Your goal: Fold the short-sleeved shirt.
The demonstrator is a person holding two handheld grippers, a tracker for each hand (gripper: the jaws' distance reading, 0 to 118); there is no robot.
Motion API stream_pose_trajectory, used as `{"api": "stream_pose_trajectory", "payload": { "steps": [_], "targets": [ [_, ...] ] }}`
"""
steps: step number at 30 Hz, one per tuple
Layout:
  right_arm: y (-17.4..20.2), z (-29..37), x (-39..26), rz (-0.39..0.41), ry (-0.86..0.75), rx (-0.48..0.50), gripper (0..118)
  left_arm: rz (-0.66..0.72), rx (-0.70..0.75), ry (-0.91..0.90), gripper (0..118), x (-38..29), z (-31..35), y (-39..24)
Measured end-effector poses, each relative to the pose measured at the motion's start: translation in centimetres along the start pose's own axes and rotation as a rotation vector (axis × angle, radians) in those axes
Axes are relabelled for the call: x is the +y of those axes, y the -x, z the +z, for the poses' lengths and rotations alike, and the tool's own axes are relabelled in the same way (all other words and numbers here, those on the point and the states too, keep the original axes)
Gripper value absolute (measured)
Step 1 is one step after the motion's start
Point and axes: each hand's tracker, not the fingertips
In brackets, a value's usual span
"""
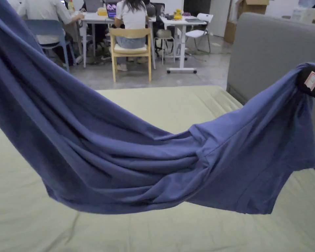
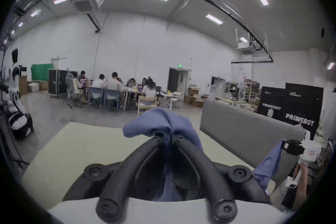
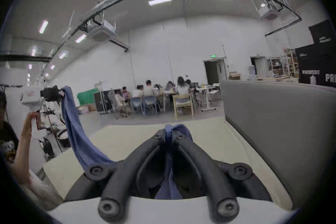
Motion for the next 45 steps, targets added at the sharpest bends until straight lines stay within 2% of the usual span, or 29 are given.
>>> {"api": "stream_pose_trajectory", "payload": {
  "steps": [2, 5, 9, 13, 15, 17, 22, 27, 29, 31, 33, 37, 45],
  "targets": [
    [-0.6, -3.5, 2.1, -0.020, 0.005, 0.037, 7, 0.012, 0.049, 0.036, 4, 2.2, -2.5, 1.0],
    [-1.7, -10.6, 6.3, -0.007, 0.033, 0.058, 7, 0.024, 0.147, 0.083, 4, 5.0, -7.7, 3.0],
    [-1.6, -20.5, 11.6, 0.059, 0.094, 0.024, 7, 0.076, 0.224, 0.111, 4, 7.9, -13.7, 6.0],
    [-1.9, -29.5, 13.4, 0.009, 0.157, 0.002, 7, 0.050, 0.308, 0.131, 4, 7.4, -19.2, 8.5],
    [-2.4, -33.3, 12.2, 0.014, 0.194, -0.037, 7, 0.016, 0.345, 0.160, 4, 5.1, -21.7, 9.6],
    [-3.3, -36.8, 9.6, 0.009, 0.243, -0.055, 7, 0.041, 0.356, 0.230, 4, 1.3, -24.5, 11.2],
    [-6.0, -42.5, -3.6, -0.024, 0.410, -0.086, 7, 0.219, 0.352, 0.424, 4, -13.6, -32.7, 17.9],
    [-8.7, -43.4, -21.9, -0.098, 0.604, -0.122, 6, 0.350, 0.359, 0.694, 4, -32.3, -34.9, 18.8],
    [-9.3, -43.0, -27.6, -0.075, 0.691, -0.159, 6, 0.381, 0.357, 0.766, 4, -37.0, -33.9, 17.5],
    [-9.8, -41.6, -30.5, -0.120, 0.710, -0.155, 6, 0.373, 0.365, 0.775, 4, -38.4, -33.3, 17.8],
    [-10.2, -40.2, -31.8, -0.149, 0.693, -0.152, 5, 0.391, 0.365, 0.756, 4, -38.4, -31.3, 17.2],
    [-10.4, -35.0, -31.6, -0.144, 0.653, -0.130, 5, 0.440, 0.295, 0.692, 4, -37.3, -26.4, 15.9],
    [-10.8, -19.9, -30.9, -0.146, 0.638, -0.086, 5, 0.362, 0.214, 0.675, 4, -36.1, -14.4, 10.5]
  ]
}}
